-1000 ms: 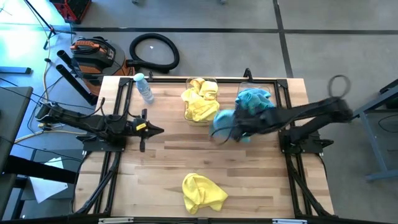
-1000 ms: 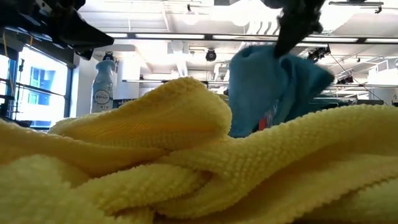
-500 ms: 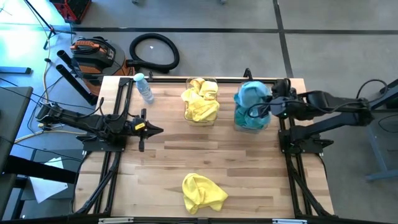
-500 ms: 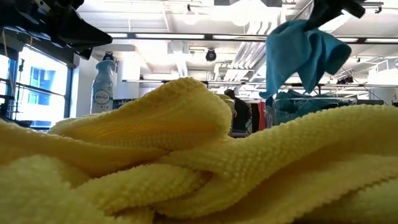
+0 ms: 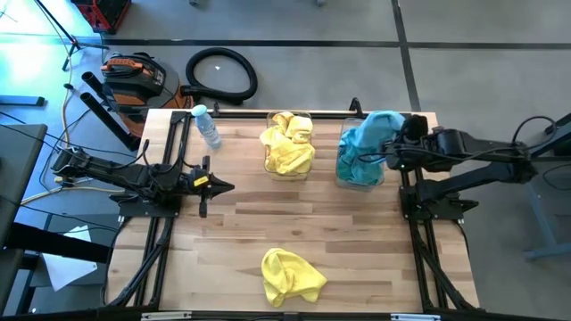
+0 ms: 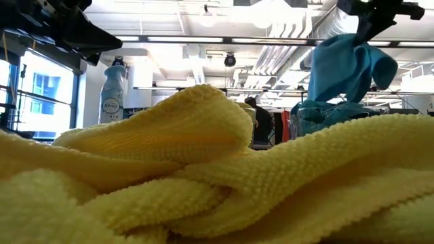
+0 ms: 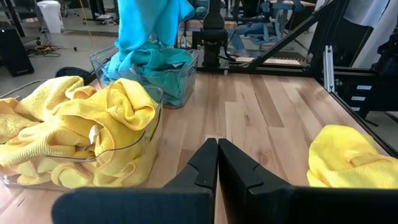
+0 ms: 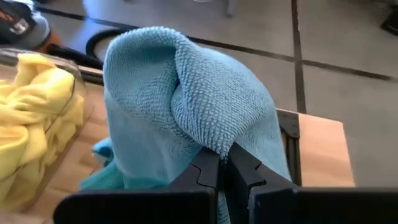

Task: Sort microfiber towel by color & place in baskets
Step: Put the blue towel into the right transparent bin, then put the yellow towel into the left transparent bin

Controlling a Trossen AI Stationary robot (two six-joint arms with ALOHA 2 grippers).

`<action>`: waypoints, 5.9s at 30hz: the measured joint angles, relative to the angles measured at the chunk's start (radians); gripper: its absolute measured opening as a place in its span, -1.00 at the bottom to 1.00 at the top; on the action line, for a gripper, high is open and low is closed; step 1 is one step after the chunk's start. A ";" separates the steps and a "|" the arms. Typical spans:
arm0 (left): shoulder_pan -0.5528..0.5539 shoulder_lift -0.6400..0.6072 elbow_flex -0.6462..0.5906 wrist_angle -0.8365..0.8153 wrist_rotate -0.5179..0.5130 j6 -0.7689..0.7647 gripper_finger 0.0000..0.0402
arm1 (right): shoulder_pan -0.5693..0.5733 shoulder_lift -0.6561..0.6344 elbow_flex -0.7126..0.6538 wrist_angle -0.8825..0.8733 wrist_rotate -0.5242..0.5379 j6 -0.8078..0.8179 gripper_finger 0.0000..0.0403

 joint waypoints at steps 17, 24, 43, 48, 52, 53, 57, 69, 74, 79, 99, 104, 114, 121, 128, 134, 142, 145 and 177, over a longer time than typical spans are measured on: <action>0.000 0.000 0.000 -0.002 0.000 -0.002 -1.00 | -0.138 0.236 0.000 0.216 -0.182 -0.112 -1.00; 0.000 0.000 0.000 -0.002 0.000 -0.002 -1.00 | -0.329 0.349 0.000 0.334 -0.342 -0.305 -1.00; 0.000 0.000 0.001 -0.025 -0.001 -0.019 -1.00 | -0.554 0.399 -0.436 0.876 -0.752 -0.524 -1.00; 0.000 0.000 0.001 -0.024 -0.001 -0.026 -1.00 | -0.560 0.399 -0.471 0.892 -0.766 -0.531 -0.93; 0.000 0.000 0.001 -0.024 -0.002 -0.036 -1.00 | -0.560 0.401 -0.439 0.869 -0.770 -0.555 -0.72; 0.000 0.000 0.001 -0.024 -0.002 -0.039 -1.00 | -0.560 0.402 -0.423 0.859 -0.774 -0.562 -0.67; 0.000 0.000 0.001 -0.024 -0.002 -0.044 -1.00 | -0.559 0.404 -0.329 0.734 -0.788 -0.570 -0.49; 0.000 0.000 0.001 -0.039 -0.002 -0.045 -1.00 | -0.538 0.404 0.032 0.261 -0.685 -0.582 -0.41; 0.000 0.000 0.001 -0.039 -0.002 -0.045 -1.00 | -0.513 0.402 0.099 0.310 -0.606 -0.553 -0.41; 0.000 0.000 0.001 -0.039 -0.004 -0.045 -1.00 | -0.505 0.405 0.067 0.501 -0.577 -0.570 -0.41; 0.000 0.000 0.001 -0.044 -0.005 -0.045 -1.00 | -0.609 0.686 -0.129 0.705 -0.702 -0.643 -0.41; 0.000 0.000 0.001 -0.047 -0.005 -0.051 -1.00 | -0.609 0.636 -0.118 0.691 -0.708 -0.666 -0.41; 0.000 0.010 0.001 -0.046 -0.046 -0.109 -1.00 | -0.609 0.420 -0.108 0.622 -0.711 -0.645 -0.41; -0.018 0.092 0.013 0.042 -0.048 -0.097 -1.00 | -0.577 0.279 -0.108 0.521 -0.704 -0.612 -0.41; -0.088 0.355 0.181 0.058 -0.071 -0.124 -1.00 | -0.476 0.190 -0.107 0.506 -0.705 -0.586 -0.41; -0.190 0.673 0.417 0.015 -0.080 -0.019 -1.00 | -0.393 0.179 -0.106 0.499 -0.705 -0.571 -0.41; -0.326 1.006 0.750 -0.187 -0.079 -0.006 -1.00 | -0.302 0.179 -0.106 0.448 -0.665 -0.524 -0.41; -0.350 1.102 0.842 -0.179 -0.051 -0.047 -1.00 | -0.273 0.179 -0.106 0.433 -0.645 -0.501 -0.41; -0.257 1.641 1.230 -0.423 0.303 -0.090 -0.01 | -0.011 0.179 -0.106 0.316 -0.566 -0.323 -0.41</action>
